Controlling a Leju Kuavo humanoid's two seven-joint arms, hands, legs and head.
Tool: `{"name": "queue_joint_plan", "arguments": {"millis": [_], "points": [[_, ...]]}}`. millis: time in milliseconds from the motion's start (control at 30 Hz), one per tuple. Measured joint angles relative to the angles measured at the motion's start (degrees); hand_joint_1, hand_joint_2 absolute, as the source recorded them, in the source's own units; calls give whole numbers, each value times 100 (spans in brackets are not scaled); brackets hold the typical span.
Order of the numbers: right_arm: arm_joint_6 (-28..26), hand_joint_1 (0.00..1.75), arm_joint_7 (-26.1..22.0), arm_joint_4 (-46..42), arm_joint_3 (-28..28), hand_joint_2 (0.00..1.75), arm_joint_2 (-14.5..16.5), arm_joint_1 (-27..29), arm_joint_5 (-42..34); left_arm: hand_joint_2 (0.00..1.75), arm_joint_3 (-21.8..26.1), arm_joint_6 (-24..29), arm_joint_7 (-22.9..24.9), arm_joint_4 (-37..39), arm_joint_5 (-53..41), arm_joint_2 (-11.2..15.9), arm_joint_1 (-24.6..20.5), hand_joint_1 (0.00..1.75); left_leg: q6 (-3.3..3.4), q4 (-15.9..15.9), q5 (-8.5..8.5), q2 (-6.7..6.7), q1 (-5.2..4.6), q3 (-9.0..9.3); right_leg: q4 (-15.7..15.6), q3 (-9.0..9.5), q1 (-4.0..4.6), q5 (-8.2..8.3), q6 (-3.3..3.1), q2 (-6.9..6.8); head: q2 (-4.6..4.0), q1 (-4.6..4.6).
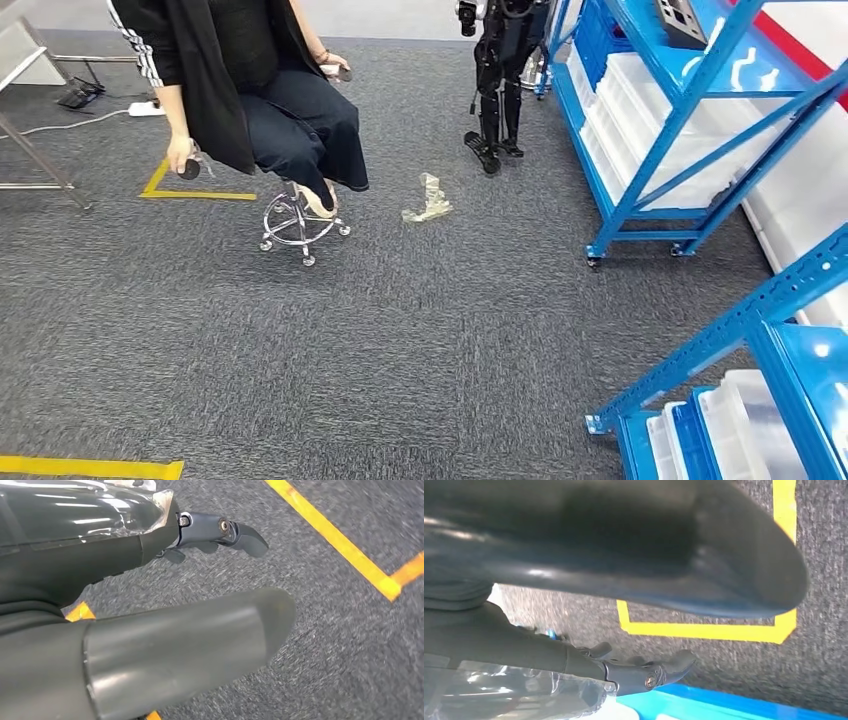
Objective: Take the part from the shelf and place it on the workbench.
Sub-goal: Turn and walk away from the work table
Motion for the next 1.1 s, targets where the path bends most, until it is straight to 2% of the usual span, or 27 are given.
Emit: {"name": "queue_joint_plan", "arguments": {"millis": [67,100,133,200,267,300,333,367,400,433,467,500,533,567,600,633,700,767,800,833,867,900,967,1000,1033,1067,1100], "points": [[7,0,-5,0,1,0,3,16,-31,0,-6,7,-1,-1,22,-20,-26,0,72,-53,36,136,-26,28,0,-66,-24,24,82,84,0,0],[7,0,-7,0,0,0,3,27,-49,0,-10,8,-1,-3,33,-31,-41,0,117,-84,59,202,-30,52,53,-108,-27,1,105,19,0,2],[7,0,-10,0,-1,0,4,32,-69,0,-15,9,-1,-8,44,-39,-52,0,164,-115,82,283,-30,77,201,-198,-26,-71,113,-101,0,14],[6,0,-13,0,-2,0,7,20,-97,0,-27,8,-1,-18,48,-45,-61,0,213,-139,92,448,-45,95,855,-529,-26,-361,84,-417,0,38],[6,0,-15,0,-2,0,13,21,-119,0,-39,8,-1,-21,49,-51,-65,0,224,-138,84,619,-60,89,1505,-856,-57,-584,99,-528,0,49],[6,0,-15,0,-2,0,14,34,-125,0,-45,8,0,-22,49,-54,-70,0,220,-137,78,689,-61,89,1586,-892,-77,-586,137,-547,0,51],[5,0,-15,0,-2,0,15,47,-131,0,-55,8,0,-22,48,-57,-77,0,209,-136,70,755,-58,94,1434,-807,-100,-505,191,-574,0,54],[5,0,-15,0,-3,0,15,56,-135,0,-70,8,0,-22,47,-61,-85,0,190,-135,58,820,-53,105,1090,-617,-123,-371,252,-634,0,56],[5,0,-15,-1,-3,0,15,57,-137,0,-87,9,0,-24,45,-61,-91,0,164,-133,41,877,-55,124,674,-392,-139,-239,293,-774,0,62],[5,0,-15,-2,-4,0,18,53,-139,0,-106,10,1,-28,43,-61,-96,0,126,-129,16,935,-68,144,317,-186,-134,-126,312,-915,0,67],[4,0,-14,-4,-4,0,22,47,-139,0,-123,15,2,-33,41,-60,-101,0,87,-129,-6,987,-83,167,99,-58,-121,-64,297,-1012,0,60],[1,0,-14,-7,-5,0,25,44,-139,0,-137,20,4,-38,40,-61,-109,0,54,-131,-24,1038,-96,192,19,-12,-99,-44,262,-1063,0,55],[-2,0,-14,-9,-5,0,26,46,-140,0,-149,26,6,-41,42,-67,-120,0,23,-141,-36,1091,-99,215,23,-16,-74,-35,225,-1011,0,45],[-7,0,-14,-12,-6,0,25,52,-141,0,-162,31,8,-42,44,-77,-135,0,-6,-150,-47,1123,-83,235,21,-22,-87,-26,180,-934,0,36],[-10,0,-13,-14,-7,0,24,61,-143,0,-172,33,10,-46,49,-86,-150,0,-34,-123,-84,1067,-62,240,11,-23,-104,-16,146,-869,0,31],[-14,0,-12,-17,-9,0,24,67,-144,0,-179,35,13,-54,57,-96,-160,0,-57,-16,-172,942,-43,201,1,-19,-123,-7,102,-802,0,22],[-20,0,-9,-23,-12,0,32,61,-141,0,-187,37,25,-69,83,-111,-160,0,-72,553,-510,611,-24,-61,-9,-16,-132,1,7,-672,0,2],[-21,0,-6,-26,-13,0,42,57,-140,0,-189,42,42,-75,104,-120,-142,0,-59,1282,-819,471,-24,-442,-8,-24,-97,3,-54,-526,0,-6],[-21,0,-3,-26,-13,0,45,68,-145,0,-193,44,52,-78,108,-121,-135,0,-53,1462,-833,451,-22,-555,-6,-22,-83,4,-60,-444,0,-7],[-21,0,1,-27,-14,0,44,82,-152,0,-204,45,64,-81,109,-121,-131,0,-46,1432,-727,438,-19,-567,-4,-13,-76,4,-59,-360,0,-8],[-22,0,4,-28,-15,0,44,96,-158,0,-225,45,74,-85,109,-122,-129,0,-40,1200,-530,409,-10,-477,0,-1,-75,5,-57,-277,0,-8],[-22,0,5,-29,-17,0,47,104,-164,0,-249,46,82,-93,109,-122,-129,0,-36,834,-300,321,9,-317,6,7,-76,5,-53,-197,0,-9],[-23,0,4,-34,-19,0,54,100,-169,0,-288,48,89,-109,107,-126,-131,0,-38,207,-44,77,36,-42,37,-11,-52,3,-15,-60,0,-4],[-23,0,4,-39,-19,0,57,100,-173,0,-302,50,90,-119,107,-131,-135,0,-29,62,-17,2,31,17,41,-35,-47,11,20,1,0,-2],[-23,0,3,-43,-19,0,58,107,-175,0,-313,51,92,-126,108,-137,-140,0,-8,25,-31,3,9,26,35,-59,-48,27,65,58,0,0],[-25,0,3,-47,-19,0,59,124,-179,0,-327,52,92,-136,109,-146,-146,0,34,13,-12,68,-9,25,13,-92,-63,49,113,118,0,3],[-28,0,3,-49,-19,0,59,146,-181,0,-342,54,93,-145,114,-156,-155,0,85,-13,14,137,-18,36,20,-120,-70,56,149,104,0,3]]}}
